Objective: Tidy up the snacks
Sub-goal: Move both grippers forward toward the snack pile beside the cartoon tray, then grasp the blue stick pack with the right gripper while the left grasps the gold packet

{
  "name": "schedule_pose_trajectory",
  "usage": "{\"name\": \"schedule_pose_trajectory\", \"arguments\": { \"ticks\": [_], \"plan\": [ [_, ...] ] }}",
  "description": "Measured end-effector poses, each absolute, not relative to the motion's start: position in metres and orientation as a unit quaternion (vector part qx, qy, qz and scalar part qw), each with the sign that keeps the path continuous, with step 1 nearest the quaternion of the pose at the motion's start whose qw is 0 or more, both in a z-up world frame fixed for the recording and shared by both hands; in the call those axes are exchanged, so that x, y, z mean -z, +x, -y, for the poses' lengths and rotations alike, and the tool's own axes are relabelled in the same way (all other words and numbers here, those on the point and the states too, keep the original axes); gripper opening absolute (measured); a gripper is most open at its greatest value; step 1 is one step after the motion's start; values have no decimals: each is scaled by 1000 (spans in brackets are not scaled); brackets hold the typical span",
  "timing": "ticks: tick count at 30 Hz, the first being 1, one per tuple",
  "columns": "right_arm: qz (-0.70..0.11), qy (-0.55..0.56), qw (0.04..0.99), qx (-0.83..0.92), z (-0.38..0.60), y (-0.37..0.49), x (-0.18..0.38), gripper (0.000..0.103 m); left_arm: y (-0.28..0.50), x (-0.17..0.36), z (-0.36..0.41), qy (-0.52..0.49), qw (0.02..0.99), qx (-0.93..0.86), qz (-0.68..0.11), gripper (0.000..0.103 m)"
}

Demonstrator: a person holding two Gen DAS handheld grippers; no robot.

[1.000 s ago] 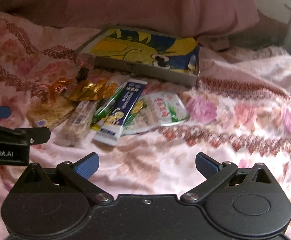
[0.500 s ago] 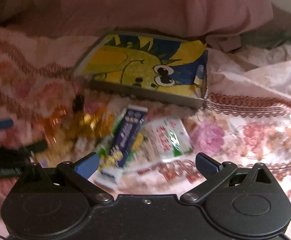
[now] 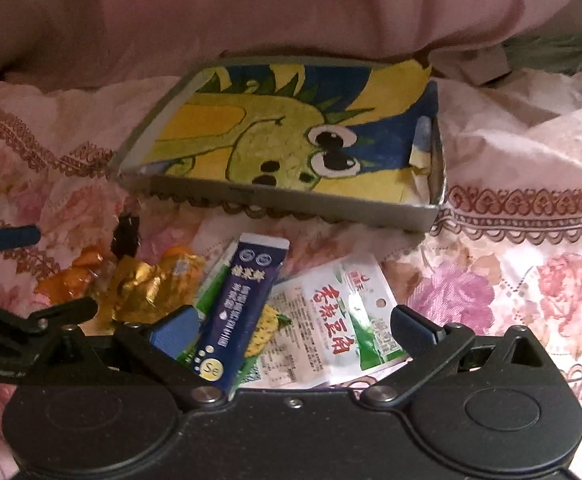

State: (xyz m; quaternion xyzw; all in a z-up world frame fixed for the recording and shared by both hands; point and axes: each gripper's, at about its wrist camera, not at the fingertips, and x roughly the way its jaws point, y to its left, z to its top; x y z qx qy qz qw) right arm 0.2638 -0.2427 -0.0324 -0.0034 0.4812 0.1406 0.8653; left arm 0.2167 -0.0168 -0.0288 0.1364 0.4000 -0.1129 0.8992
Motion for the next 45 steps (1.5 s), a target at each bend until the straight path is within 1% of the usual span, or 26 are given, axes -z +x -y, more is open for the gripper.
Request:
{"name": "schedule_pose_trajectory", "arguments": {
  "ticks": [4,11,18,22,24,31,33,34,38,40,45],
  "plan": [
    [-487,-6,860,-151,244,265,44,101,226,42,22,153,894,126,-402,103],
    [-487,-58,850,-192,226,250,58,93,233,65,27,190,891,133,-390,103],
    [-474,-107,846,-220,202,241,68,86,231,68,27,199,893,144,-376,103],
    [-471,-114,846,-224,196,240,73,84,232,69,26,200,893,143,-376,103],
    [-469,-112,847,-225,195,239,72,78,232,69,25,196,894,145,-376,103],
    [-475,-100,851,-203,203,240,68,67,225,70,28,212,892,173,-360,103],
    [-471,-99,856,-191,205,242,66,59,221,71,32,219,891,185,-352,103],
    [-470,-96,857,-187,207,243,65,58,220,71,33,220,891,193,-347,103],
    [-476,-70,855,-192,214,247,67,57,225,72,43,230,884,228,-336,100],
    [-476,-66,855,-195,214,248,68,57,229,75,45,229,879,244,-340,97],
    [-471,-67,855,-206,209,250,70,57,231,79,47,239,869,271,-337,94]
  ]
}}
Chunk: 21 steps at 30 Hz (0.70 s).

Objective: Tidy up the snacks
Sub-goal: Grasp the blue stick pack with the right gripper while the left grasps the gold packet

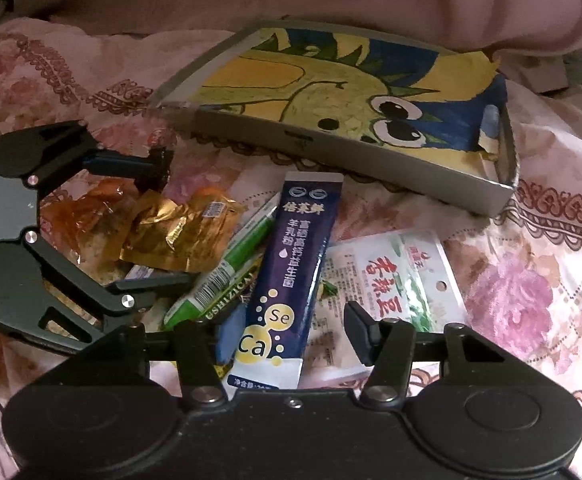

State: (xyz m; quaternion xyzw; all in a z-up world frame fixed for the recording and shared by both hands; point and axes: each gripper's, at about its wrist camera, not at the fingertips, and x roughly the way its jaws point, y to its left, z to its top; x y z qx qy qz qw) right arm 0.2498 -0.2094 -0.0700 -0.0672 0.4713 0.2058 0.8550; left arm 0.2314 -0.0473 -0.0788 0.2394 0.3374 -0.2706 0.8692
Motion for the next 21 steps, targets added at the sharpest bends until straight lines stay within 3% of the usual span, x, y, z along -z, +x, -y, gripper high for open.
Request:
{"name": "schedule_pose_trajectory", "arguments": {
  "ticks": [5,11,15,18,21],
  "plan": [
    [-475,-51,853,-210,208,254,74,56,241,77,46,238,851,306,-355,85],
    [-474,-53,853,-213,203,254,73,42,254,76,39,197,836,312,-405,78],
    [-472,-75,853,-211,202,253,72,40,253,74,39,175,835,291,-432,74],
    [-474,-69,853,-206,207,253,70,39,249,73,47,164,828,275,-461,62],
    [-477,-51,853,-204,212,255,71,41,249,74,50,133,817,247,-504,61]
  ]
}}
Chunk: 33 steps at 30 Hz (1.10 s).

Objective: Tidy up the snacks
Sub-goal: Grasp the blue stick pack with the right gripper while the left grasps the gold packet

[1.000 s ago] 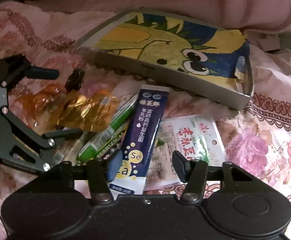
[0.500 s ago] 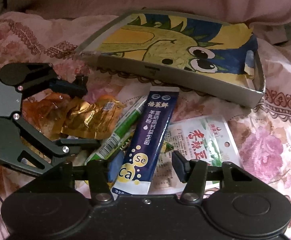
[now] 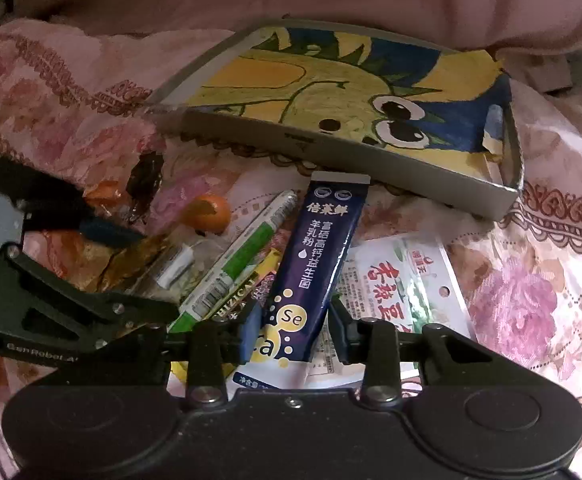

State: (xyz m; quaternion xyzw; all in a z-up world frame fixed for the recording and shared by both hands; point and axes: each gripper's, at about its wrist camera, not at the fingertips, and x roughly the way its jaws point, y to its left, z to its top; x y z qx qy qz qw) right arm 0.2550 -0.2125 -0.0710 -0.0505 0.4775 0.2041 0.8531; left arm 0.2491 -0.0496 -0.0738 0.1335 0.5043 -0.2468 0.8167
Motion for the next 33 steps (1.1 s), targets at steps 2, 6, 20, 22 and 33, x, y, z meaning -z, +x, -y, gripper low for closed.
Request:
{"name": "schedule_pose_trajectory", "arguments": {
  "ticks": [2,6,20,22,33],
  "plan": [
    [-481,-33,852,-203,216,257,73,42,249,75,48,116,815,238,-515,61],
    [-484,-4,851,-201,220,262,77,50,254,78,40,78,811,234,-531,62],
    [-485,31,852,-195,221,266,80,42,256,77,30,22,812,217,-541,51],
    [-485,31,853,-190,222,265,79,42,254,76,29,21,815,214,-539,50],
    [-478,20,862,-171,227,258,72,38,245,71,26,18,828,205,-522,48]
  ]
}}
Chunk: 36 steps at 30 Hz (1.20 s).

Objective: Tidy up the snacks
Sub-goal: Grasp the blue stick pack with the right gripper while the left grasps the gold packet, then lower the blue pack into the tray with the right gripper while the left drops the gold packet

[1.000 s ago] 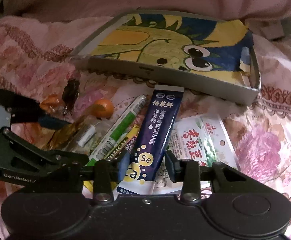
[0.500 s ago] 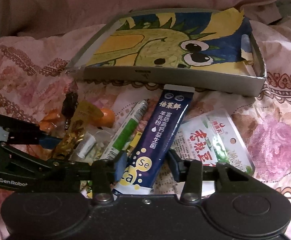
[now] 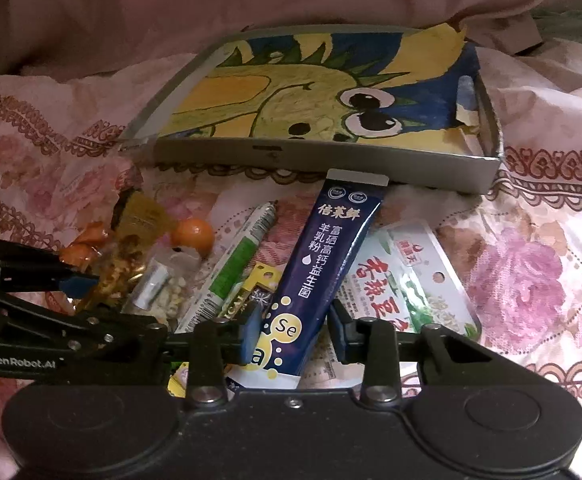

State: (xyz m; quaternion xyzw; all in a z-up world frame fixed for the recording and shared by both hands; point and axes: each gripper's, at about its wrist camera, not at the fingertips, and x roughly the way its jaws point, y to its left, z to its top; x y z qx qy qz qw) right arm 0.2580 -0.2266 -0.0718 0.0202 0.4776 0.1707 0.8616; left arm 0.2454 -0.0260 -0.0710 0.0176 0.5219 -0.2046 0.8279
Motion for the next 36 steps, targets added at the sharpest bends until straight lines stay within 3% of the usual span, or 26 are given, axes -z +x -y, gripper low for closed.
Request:
{"name": "schedule_pose_trajectory", "arguments": {
  "ticks": [17,20,26,36],
  "plan": [
    [-447,37,876,-179,234,242,50,37,232,51,9,-14,848,180,-499,45],
    [-442,38,877,-183,234,241,48,37,231,46,7,-18,854,179,-488,32],
    [-444,34,876,-186,232,243,51,37,233,45,6,-18,858,181,-481,31],
    [-433,20,879,-198,226,242,49,37,235,42,-1,-24,865,155,-477,17]
  ]
}}
